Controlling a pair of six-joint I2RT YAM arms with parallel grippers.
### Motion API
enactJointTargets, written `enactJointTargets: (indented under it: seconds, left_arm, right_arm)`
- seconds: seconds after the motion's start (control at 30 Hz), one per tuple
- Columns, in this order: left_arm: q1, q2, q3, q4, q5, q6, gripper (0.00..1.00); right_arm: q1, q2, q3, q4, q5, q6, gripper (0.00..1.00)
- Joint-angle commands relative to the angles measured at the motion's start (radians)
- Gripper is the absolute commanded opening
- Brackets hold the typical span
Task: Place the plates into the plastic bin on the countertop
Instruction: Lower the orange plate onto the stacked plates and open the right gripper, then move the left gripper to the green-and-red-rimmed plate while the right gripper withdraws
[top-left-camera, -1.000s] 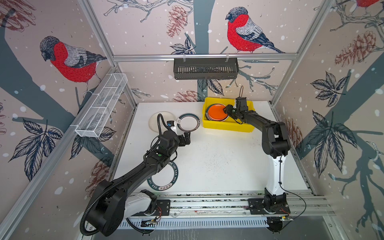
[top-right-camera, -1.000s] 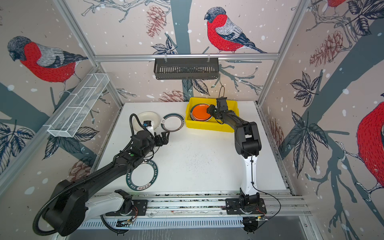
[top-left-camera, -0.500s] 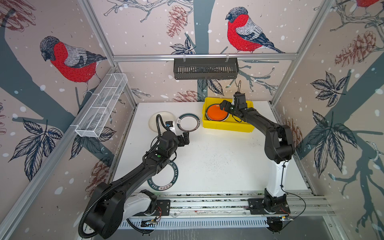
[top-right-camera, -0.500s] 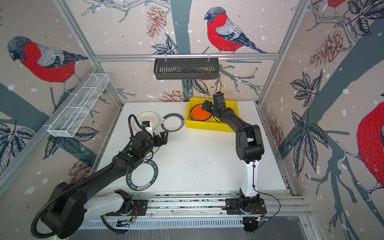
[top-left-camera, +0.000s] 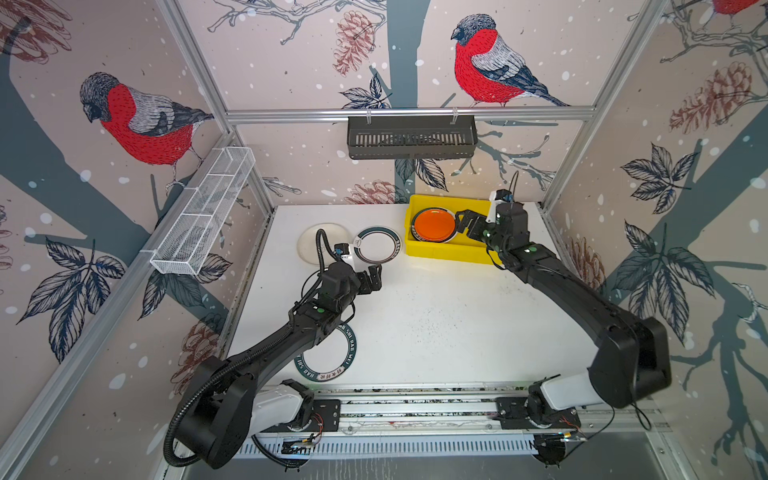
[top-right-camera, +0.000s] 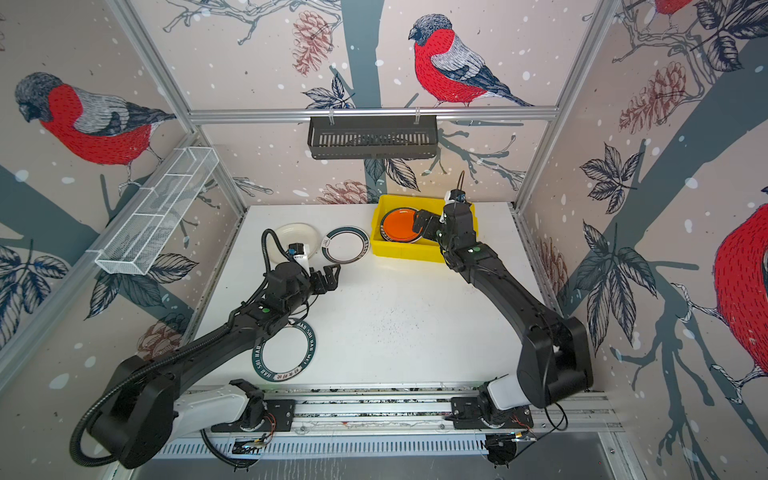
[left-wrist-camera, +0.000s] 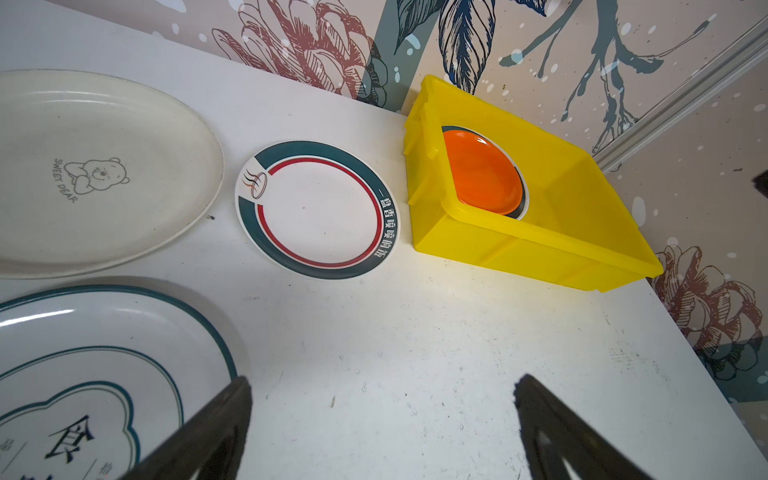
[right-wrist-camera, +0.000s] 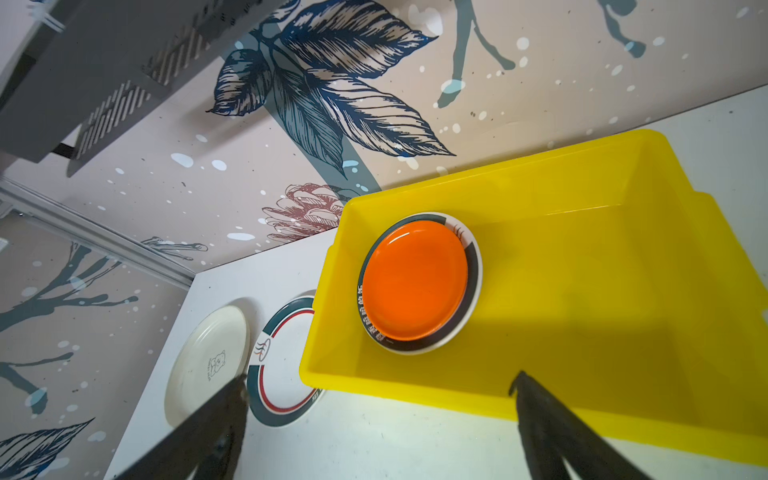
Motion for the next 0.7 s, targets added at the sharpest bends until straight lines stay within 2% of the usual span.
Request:
enactJointTargets:
  seconds: [0.0, 0.2, 0.47, 0.63, 0.67]
  left_arm:
    - [0.004, 0.018, 0.013, 0.049, 0.016, -0.023, 0.98]
    - [0.005, 0.106, 0.082, 0.011, -0.056, -0.022, 0.98]
    - [0.044, 0.28, 0.187, -0.005, -0.159, -0.026, 0.97]
    - [0.118, 0.389, 0.247, -0.007, -0.097, -0.06, 0.97]
    - [0.128, 0.402, 0.257, -0.001, -0.076, -0.061, 0.93]
  right_arm:
    - [0.01, -0.116, -0.1, 0.062, -0.016, -0.001, 1.0]
    - [-0.055, -0.263, -0.277, 0.164, -0.183, 0.001, 1.0]
    - [-0.088, -0.295, -0.386, 0.179, -0.303, -0.02, 1.0]
    - [-0.134, -0.269, -0.405, 0.124, -0.356, -0.042, 1.0]
    - [-0.141, -0.272, -0.413, 0.126, -0.363, -0.037, 1.0]
